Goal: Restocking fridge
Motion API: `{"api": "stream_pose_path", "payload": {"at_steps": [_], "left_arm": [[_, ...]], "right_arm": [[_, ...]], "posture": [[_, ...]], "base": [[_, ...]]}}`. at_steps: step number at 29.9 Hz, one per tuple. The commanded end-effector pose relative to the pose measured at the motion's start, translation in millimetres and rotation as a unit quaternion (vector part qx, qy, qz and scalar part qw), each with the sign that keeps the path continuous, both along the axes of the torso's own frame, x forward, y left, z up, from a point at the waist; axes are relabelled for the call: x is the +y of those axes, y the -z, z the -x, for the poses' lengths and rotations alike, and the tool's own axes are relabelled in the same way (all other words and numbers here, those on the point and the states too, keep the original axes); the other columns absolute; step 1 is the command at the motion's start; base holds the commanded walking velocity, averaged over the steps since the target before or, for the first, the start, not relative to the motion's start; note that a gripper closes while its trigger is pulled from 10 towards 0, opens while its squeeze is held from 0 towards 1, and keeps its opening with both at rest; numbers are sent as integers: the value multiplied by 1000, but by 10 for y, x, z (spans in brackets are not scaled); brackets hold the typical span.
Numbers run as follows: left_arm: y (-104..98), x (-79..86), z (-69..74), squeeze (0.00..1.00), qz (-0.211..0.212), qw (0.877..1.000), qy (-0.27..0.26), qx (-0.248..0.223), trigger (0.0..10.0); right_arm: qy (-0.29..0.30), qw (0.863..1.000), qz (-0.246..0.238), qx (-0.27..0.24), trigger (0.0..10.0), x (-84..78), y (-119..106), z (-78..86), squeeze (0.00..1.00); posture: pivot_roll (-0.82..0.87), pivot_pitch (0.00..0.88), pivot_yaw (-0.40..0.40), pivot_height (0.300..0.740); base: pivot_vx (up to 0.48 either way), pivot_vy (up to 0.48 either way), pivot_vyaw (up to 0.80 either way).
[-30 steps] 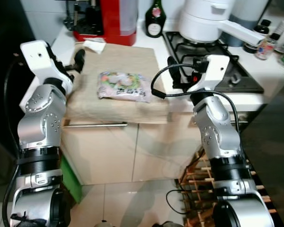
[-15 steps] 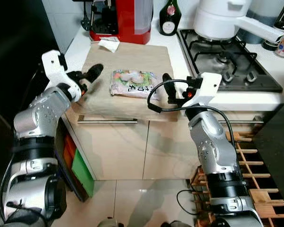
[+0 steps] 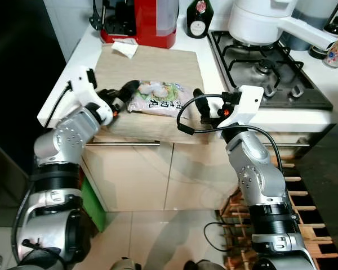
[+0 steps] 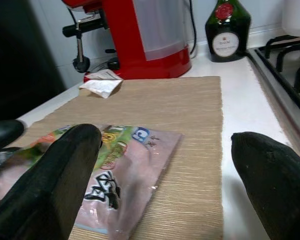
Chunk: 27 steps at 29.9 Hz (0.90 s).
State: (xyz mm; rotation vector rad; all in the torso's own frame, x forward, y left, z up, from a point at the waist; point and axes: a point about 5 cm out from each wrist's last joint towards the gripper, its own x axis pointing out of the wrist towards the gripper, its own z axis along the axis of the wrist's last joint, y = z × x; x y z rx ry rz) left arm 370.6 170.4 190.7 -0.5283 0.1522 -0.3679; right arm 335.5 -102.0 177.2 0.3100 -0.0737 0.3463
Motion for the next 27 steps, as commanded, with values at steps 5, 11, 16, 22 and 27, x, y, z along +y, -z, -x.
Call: {"api": "stream_pose_path", "payload": {"at_steps": [5,11,16,22,27], "left_arm": [[13,-97,-49,0,-16,1000,4,10,10000],[117,-57,-109,0,-29,999,-18,42,10000],[116,-96,-136,0,-4,999,-11,46,10000],[118,-232,-170,0,29,998,9,55,10000],[106,-438,-201,0,31,997,33,69,10000]], "right_arm": [[-10,1000,1,4,10000,-12,-53,-48,0],[-22,1000,-8,12,10000,65,-26,-42,0],[-22,999,-13,21,10000,47,-1,-52,0],[-28,999,-10,21,10000,58,-11,-66,0],[-32,999,-4,22,10000,29,-27,-95,0]], "posture": [[-29,33,-97,740],[-17,36,-92,740],[-13,36,-108,740],[-13,32,-116,740],[-21,28,-141,740]], "base": [[0,0,0],[0,0,0],[0,0,0],[0,0,0],[0,0,0]]}}
